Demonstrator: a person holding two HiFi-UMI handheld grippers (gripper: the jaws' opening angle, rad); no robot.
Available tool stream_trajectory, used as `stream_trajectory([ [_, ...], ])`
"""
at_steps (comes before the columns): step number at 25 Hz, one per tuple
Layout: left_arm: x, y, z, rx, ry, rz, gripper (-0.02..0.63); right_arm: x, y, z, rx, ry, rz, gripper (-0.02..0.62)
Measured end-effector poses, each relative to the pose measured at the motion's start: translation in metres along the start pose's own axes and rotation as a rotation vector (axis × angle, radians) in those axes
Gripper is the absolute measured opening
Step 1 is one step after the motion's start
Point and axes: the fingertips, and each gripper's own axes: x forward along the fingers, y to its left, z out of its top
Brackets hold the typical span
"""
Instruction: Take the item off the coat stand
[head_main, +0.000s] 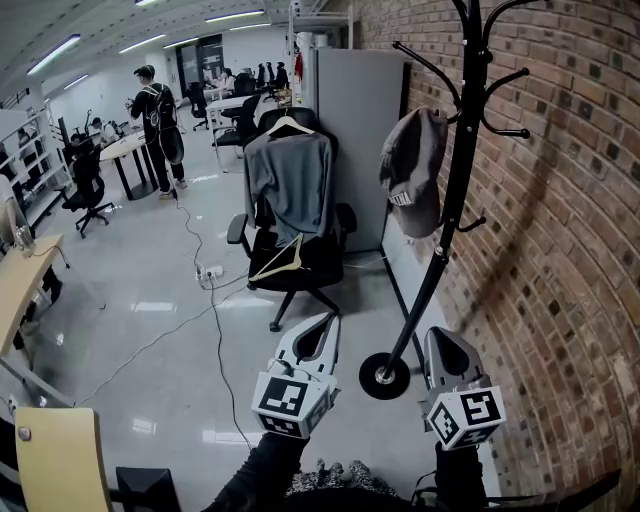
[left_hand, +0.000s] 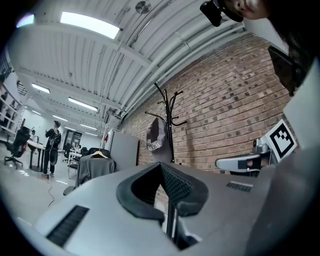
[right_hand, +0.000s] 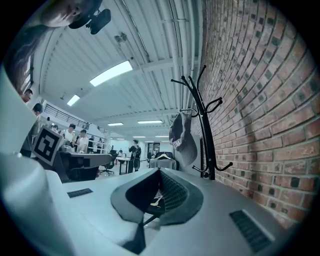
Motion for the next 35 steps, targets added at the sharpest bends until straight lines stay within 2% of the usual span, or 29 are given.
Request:
stream_trajectory([
  [11, 0.018, 0.019, -0.014, -0.019, 0.014, -0.018, 0.008, 0.025, -0.003, -0.015, 0.004, 0.024, -0.019, 0.009],
  [15, 0.035, 0.035, -0.012, -0.028, 0.009, -0.043, 0.008, 0.042, -0.006, -0.012, 0.000, 0.026, -0.057, 0.009],
  [25, 0.070, 0.103, -0.024, -0.035, 0.028, -0.114, 0.008, 0.111, 0.010, -0.024, -0.001, 0.045, -0.127, 0.009],
  [35, 0.107, 0.172, -0.020, -0.039, 0.022, -0.191, 0.008, 0.177, 0.027, -0.019, -0.012, 0.038, -0.211, 0.009],
])
